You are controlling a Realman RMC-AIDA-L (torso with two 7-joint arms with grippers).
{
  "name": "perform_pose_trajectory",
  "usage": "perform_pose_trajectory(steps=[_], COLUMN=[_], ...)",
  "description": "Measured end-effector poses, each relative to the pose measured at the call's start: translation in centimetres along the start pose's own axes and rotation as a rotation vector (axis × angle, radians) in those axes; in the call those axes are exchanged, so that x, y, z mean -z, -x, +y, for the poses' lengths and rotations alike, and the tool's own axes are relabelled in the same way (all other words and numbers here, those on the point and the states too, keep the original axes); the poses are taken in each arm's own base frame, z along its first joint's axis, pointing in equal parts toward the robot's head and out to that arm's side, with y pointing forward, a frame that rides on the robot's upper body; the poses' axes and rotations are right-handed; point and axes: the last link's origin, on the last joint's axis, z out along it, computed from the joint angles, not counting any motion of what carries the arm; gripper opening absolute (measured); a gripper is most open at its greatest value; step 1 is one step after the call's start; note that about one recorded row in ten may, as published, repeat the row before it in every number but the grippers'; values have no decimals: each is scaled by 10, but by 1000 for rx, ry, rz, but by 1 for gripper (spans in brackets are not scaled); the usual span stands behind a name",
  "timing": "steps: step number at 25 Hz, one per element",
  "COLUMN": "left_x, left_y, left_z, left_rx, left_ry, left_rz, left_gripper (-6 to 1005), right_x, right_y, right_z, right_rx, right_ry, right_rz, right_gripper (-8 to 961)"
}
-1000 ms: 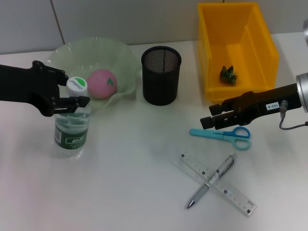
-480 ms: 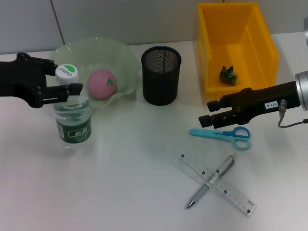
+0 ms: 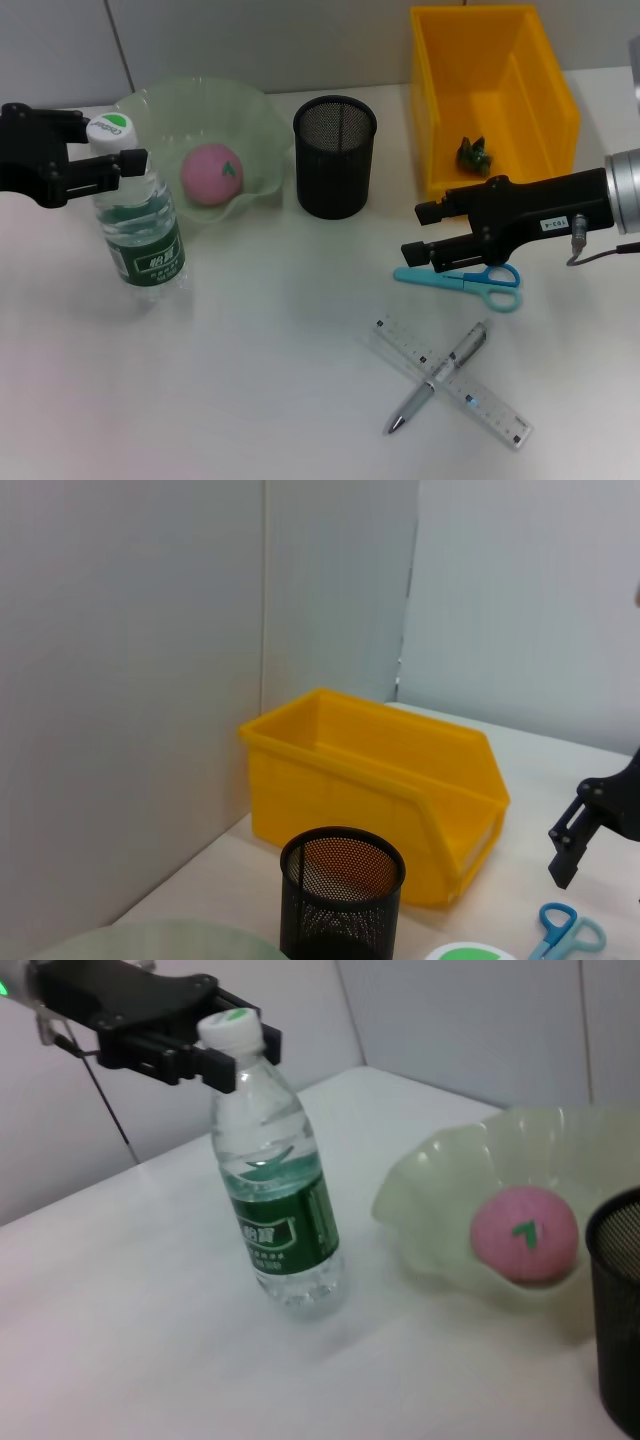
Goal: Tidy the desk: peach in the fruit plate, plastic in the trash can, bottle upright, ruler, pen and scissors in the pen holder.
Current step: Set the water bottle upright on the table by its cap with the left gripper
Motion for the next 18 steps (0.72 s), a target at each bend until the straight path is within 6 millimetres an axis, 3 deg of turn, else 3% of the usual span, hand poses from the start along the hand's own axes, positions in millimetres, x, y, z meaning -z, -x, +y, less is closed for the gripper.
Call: perform_pose_trajectory(steps=[18], left_x=[0], left_y=[29], left_z=[-2], left_rx=[13], left_ry=[-30], left_rz=[111], left_gripper=[443], right_x=[-3], right_y=[-3], right_z=[6], right_rx=[93], right_ry=[10], right_rz=[-73], right_gripper=[707])
